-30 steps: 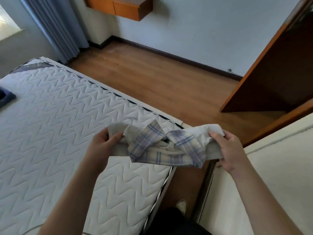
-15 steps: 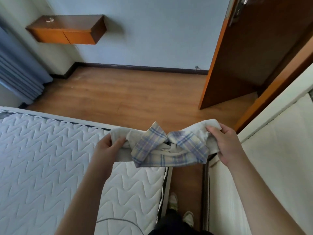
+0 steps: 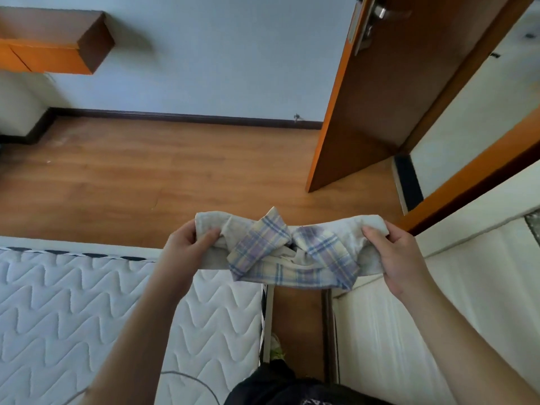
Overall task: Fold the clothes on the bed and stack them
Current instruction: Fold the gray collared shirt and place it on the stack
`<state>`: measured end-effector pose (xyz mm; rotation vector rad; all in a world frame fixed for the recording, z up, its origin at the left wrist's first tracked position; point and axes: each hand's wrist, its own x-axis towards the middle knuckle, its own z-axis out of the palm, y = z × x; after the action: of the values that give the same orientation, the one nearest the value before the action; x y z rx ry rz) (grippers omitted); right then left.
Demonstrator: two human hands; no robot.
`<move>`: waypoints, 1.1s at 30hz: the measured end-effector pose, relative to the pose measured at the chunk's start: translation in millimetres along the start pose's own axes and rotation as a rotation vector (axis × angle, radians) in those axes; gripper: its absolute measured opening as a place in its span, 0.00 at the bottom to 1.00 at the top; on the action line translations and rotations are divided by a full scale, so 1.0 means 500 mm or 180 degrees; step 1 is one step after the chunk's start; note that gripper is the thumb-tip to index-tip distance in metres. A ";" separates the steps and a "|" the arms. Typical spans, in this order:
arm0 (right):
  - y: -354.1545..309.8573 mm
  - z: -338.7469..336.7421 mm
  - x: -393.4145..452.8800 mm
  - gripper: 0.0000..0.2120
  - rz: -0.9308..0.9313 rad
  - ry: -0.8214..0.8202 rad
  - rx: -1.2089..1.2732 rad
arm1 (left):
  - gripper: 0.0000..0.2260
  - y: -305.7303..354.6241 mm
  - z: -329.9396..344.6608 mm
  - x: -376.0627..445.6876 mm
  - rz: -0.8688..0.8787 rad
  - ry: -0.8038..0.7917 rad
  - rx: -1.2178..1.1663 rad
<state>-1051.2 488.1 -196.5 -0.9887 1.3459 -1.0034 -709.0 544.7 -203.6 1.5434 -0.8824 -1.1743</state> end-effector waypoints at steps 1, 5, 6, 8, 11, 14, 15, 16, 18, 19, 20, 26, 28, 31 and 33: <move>-0.002 0.000 0.013 0.07 0.0010 0.0024 -0.0022 | 0.07 0.003 0.004 0.022 0.0001 -0.0039 -0.0021; -0.002 -0.004 0.046 0.07 0.0034 0.0103 -0.0164 | 0.05 0.014 0.022 0.087 -0.0118 -0.0241 -0.0036; -0.002 -0.004 0.054 0.07 0.0062 0.0121 -0.0158 | 0.05 0.017 0.026 0.099 -0.0125 -0.0238 -0.0012; -0.005 0.000 0.080 0.07 0.0082 0.0145 -0.0142 | 0.05 0.021 0.034 0.125 -0.0129 -0.0199 0.0028; -0.020 0.019 0.147 0.07 0.0050 0.0136 -0.0252 | 0.07 0.028 0.051 0.155 -0.0125 -0.0065 0.0031; -0.043 0.049 0.225 0.09 0.0039 0.0133 -0.0187 | 0.09 0.033 0.060 0.170 -0.0114 0.0194 -0.0030; -0.050 0.060 0.248 0.10 0.0036 0.0090 -0.0148 | 0.09 0.035 0.060 0.171 -0.0103 0.0304 -0.0070; -0.057 0.071 0.270 0.10 0.0037 0.0016 -0.0094 | 0.09 0.039 0.058 0.172 -0.0091 0.0420 -0.0106; -0.066 0.092 0.306 0.11 0.0069 -0.0121 -0.0089 | 0.08 0.045 0.048 0.174 -0.0102 0.0620 -0.0141; -0.071 0.103 0.321 0.11 0.0066 -0.0201 -0.0086 | 0.08 0.048 0.043 0.175 -0.0097 0.0709 -0.0186; -0.076 0.116 0.336 0.10 0.0059 -0.0290 -0.0054 | 0.07 0.050 0.036 0.176 -0.0082 0.0782 -0.0258; -0.089 0.216 0.400 0.11 0.0076 -0.0757 -0.0184 | 0.13 0.041 -0.022 0.174 -0.0231 0.1053 -0.0882; -0.094 0.258 0.420 0.10 0.0022 -0.0996 -0.0371 | 0.14 0.032 -0.045 0.180 -0.0235 0.1228 -0.0989; -0.100 0.312 0.444 0.09 -0.0045 -0.1263 -0.0600 | 0.14 0.019 -0.078 0.189 -0.0296 0.1396 -0.1215; -0.114 0.338 0.464 0.07 -0.0031 -0.1431 -0.0725 | 0.13 0.015 -0.094 0.189 -0.0324 0.1421 -0.1312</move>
<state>-885.8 247.0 -208.7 -1.3036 1.0899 -0.5919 -638.1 467.6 -217.7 1.4334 -0.2488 -0.9514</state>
